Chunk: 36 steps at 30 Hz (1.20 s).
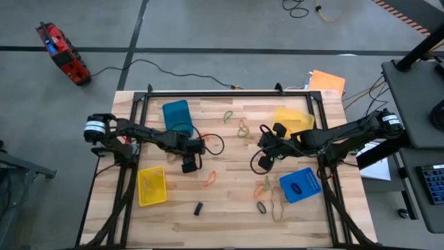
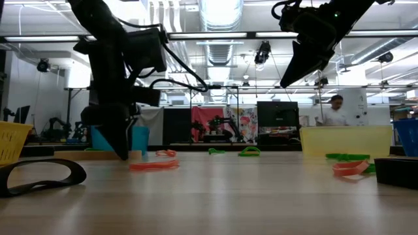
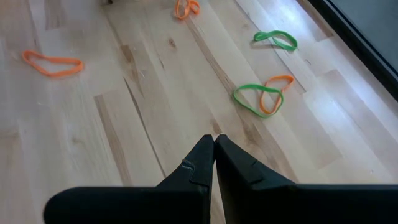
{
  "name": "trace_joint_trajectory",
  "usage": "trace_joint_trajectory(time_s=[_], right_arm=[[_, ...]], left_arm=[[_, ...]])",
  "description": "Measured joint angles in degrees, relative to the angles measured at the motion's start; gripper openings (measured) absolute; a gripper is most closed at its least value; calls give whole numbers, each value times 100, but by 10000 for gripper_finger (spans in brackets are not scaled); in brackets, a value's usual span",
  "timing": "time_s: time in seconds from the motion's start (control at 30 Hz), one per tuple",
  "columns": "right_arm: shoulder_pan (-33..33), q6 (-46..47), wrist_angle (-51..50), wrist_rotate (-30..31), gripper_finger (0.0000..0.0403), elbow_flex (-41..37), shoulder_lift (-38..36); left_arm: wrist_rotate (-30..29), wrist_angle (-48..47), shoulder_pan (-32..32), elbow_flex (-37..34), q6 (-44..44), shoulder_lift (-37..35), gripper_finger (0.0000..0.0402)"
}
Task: Sort rubber bands into baskets
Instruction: Put the brown rubber band into the bottom yellow bin
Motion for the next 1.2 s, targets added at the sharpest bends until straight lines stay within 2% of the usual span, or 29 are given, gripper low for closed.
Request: trace_joint_trajectory(time_s=[0.2, 0.6, 0.73, 0.93, 1.2], right_arm=[[0, 17, 37, -2, 9, 0, 0], [0, 2, 39, -2, 9, 0, 1], [0, 0, 39, 0, 9, 0, 0], [0, -22, 39, 0, 9, 0, 0], [0, -24, 39, 0, 9, 0, 0]], left_arm=[[-121, -283, 43, -19, -19, -322, 137], [-82, 151, 232, -398, 240, -357, 131], [187, 204, 230, -441, 237, -357, 97], [301, 316, 223, -546, 213, -366, 9], [341, -47, 5, -372, 126, -456, 0]])
